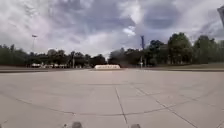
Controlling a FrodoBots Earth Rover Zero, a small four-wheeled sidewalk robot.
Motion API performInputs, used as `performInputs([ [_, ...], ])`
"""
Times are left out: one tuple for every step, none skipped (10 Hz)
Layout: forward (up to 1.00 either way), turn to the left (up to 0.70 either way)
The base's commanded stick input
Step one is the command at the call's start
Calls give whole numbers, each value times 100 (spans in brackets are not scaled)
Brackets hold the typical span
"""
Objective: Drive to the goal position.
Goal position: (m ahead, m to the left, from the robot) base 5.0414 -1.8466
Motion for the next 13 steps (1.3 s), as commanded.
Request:
performInputs([
  [70, 0],
  [70, 0],
  [70, 0],
  [70, 0],
  [70, 0],
  [70, 0],
  [70, 0],
  [70, 0],
  [70, 0],
  [70, 0],
  [70, 0],
  [70, 0],
  [70, 0],
])
